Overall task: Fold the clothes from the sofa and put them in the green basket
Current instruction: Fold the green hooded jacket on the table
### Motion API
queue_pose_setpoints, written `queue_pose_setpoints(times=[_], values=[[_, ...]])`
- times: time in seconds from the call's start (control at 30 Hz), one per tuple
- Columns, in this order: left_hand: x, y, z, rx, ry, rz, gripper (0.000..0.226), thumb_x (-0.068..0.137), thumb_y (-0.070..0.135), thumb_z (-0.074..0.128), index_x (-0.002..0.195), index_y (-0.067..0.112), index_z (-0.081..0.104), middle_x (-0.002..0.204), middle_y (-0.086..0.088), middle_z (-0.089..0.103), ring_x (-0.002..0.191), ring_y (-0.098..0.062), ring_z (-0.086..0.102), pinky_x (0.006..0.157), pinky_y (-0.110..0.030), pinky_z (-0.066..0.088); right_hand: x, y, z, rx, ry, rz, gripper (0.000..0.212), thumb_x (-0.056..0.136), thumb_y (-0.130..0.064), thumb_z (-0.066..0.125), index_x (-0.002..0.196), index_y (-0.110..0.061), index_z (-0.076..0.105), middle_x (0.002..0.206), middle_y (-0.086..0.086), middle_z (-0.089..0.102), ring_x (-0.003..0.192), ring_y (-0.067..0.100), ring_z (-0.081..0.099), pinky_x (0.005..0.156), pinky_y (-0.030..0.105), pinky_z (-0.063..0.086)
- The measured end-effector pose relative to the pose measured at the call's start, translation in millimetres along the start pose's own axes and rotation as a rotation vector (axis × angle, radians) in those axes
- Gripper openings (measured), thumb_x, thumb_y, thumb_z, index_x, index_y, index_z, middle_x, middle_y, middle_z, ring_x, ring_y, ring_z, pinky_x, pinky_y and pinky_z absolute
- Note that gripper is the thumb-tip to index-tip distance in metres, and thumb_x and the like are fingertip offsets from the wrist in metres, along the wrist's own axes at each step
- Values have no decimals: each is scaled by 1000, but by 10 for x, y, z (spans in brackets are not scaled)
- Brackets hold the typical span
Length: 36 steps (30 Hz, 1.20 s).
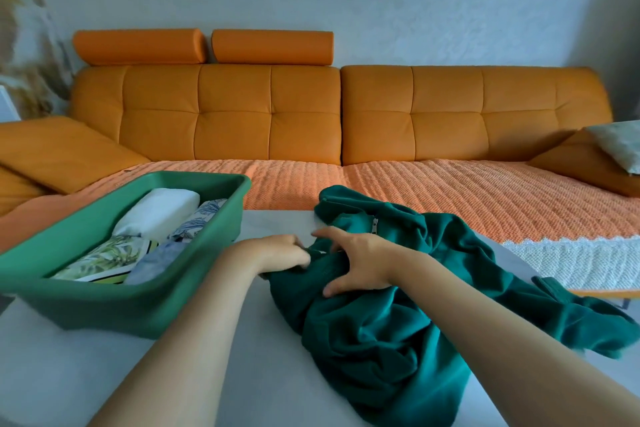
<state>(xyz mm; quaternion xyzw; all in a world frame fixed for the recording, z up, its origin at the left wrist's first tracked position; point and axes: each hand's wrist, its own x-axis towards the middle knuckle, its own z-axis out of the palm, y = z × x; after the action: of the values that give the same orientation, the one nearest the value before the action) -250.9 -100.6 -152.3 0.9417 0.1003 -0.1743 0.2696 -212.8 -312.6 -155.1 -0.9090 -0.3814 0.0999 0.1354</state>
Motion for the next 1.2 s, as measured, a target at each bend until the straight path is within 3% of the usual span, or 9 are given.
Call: queue_pose_setpoints(times=[0.2, 0.37, 0.47, 0.57, 0.8, 0.9, 1.0, 1.1, 1.2], values=[[-79, -91, 20, -69, 95, 304, 31, 73, 39, 77, 103, 41, 68, 93, 18, 70, 87, -1, 66, 74, -25, 52, -110, -6, -96, -109, 62, -18, 56, 73, -51, 77, 125, -44, 57, 117, -15, 64, 111, 13, 58, 103, 36, 43], [-197, 136, 13, -93, 218, 422, 31, 76, 36, 77, 102, 44, 64, 105, 16, 66, 89, -6, 65, 75, -29, 52, -252, 165, -290, 234, -219, 193, 58, 63, -55, 75, 118, -43, 61, 117, -15, 63, 106, 11, 62, 99, 39, 50], [-278, 184, 73, -155, -130, 347, 42, 80, 29, 79, 119, 30, 66, 117, 4, 70, 102, -16, 69, 91, -38, 57, -191, 137, -318, 399, -270, 316, 31, 64, -50, 57, 77, -22, 62, 87, -1, 55, 78, 19, 48, 82, 42, 44], [-340, 218, 83, -368, -531, 324, 39, 80, 39, 74, 115, 23, 71, 111, -1, 73, 98, -19, 69, 81, -35, 59, -110, 136, -342, 185, -245, 447, 47, 81, -48, 39, 85, -14, 71, 80, 4, 73, 69, 20, 66, 76, 33, 52], [-154, 189, 86, -400, -667, 434, 22, 90, 27, 61, 99, 34, 80, 108, 6, 75, 99, -10, 70, 97, -30, 50, 401, -95, -128, -327, 244, 391, 59, 86, -74, 43, 102, -19, 59, 104, -6, 62, 88, 17, 61, 61, 32, 41], [-32, 133, 79, -400, -537, 409, 23, 87, 22, 61, 98, 32, 79, 100, 5, 76, 90, -9, 72, 81, -24, 55, 524, -61, 13, -375, 117, 487, 38, 85, -56, 58, 82, -18, 54, 88, -4, 60, 71, 15, 55, 53, 29, 36], [149, -9, 68, -317, -62, 319, 27, 88, 16, 49, 93, 27, 74, 89, 7, 76, 82, -15, 70, 69, -26, 54, 526, 87, 24, -249, 169, 451, 18, 89, -32, 62, 78, -17, 60, 81, -1, 60, 73, 21, 60, 52, 28, 40], [363, -90, 175, -157, 344, 210, 24, 97, 16, 45, 105, 25, 67, 115, 1, 70, 106, -21, 62, 91, -35, 51, 468, 225, -49, -86, 258, 374, 18, 95, -34, 60, 85, -21, 66, 87, -3, 64, 84, 21, 62, 64, 34, 51], [518, 8, 373, -138, 258, 211, 44, 100, 31, 51, 141, 15, 52, 144, -7, 54, 130, -23, 51, 108, -35, 40, 353, 341, -54, 54, 399, 320, 13, 97, -37, 59, 97, -26, 66, 91, -6, 64, 86, 17, 60, 76, 38, 53]])
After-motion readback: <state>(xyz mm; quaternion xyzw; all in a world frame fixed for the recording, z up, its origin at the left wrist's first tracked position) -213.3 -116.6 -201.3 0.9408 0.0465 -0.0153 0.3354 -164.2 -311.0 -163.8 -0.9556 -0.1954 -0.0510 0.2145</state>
